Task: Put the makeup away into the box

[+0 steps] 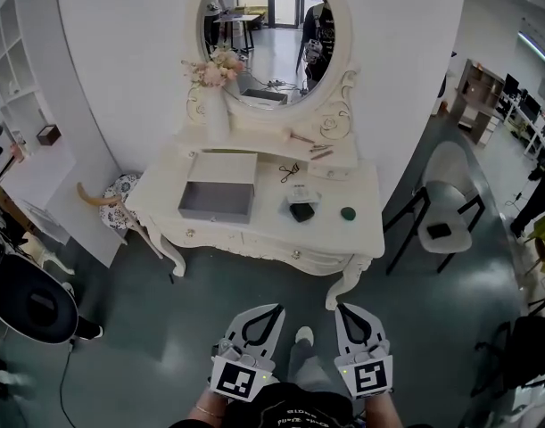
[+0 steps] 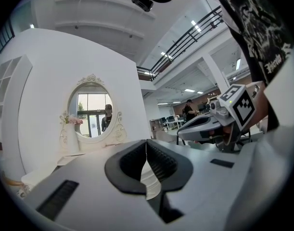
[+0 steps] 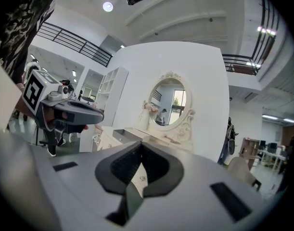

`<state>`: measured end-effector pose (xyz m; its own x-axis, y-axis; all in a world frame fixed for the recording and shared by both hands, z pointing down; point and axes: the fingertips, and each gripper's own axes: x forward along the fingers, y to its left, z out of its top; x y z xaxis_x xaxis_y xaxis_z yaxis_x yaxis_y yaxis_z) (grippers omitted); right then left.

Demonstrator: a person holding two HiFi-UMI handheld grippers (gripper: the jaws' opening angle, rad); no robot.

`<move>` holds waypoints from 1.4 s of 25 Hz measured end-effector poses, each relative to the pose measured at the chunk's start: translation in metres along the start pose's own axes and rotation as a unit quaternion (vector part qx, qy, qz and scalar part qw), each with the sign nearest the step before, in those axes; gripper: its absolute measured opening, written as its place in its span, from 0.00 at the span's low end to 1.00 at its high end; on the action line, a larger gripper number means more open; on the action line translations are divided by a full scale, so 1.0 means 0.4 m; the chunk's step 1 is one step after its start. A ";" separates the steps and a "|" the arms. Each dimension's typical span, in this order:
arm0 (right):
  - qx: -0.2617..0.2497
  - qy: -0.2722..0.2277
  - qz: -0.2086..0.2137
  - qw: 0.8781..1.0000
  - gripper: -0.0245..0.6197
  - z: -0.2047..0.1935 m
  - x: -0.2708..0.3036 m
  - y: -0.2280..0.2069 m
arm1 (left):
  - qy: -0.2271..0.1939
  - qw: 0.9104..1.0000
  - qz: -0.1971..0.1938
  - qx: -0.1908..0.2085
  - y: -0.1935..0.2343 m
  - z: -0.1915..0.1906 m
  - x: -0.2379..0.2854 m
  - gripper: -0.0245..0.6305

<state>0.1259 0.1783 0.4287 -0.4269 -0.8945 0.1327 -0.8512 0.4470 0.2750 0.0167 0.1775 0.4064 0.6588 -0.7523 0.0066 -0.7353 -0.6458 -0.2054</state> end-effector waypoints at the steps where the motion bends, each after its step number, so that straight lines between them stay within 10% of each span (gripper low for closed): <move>1: 0.001 -0.005 -0.001 1.000 0.05 0.004 0.011 -0.012 | -0.001 1.000 0.004 0.002 0.009 0.001 0.010 0.06; 35: 0.022 -0.001 0.093 0.995 0.05 -0.097 0.422 -0.431 | 0.032 0.996 0.082 -0.011 0.176 -0.040 0.568 0.06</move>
<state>0.2125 -0.0500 0.4406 -0.5786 -0.7967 0.1747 -0.7703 0.6041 0.2040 0.1120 -0.0409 0.4091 0.5195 -0.8537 0.0365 -0.8356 -0.5166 -0.1867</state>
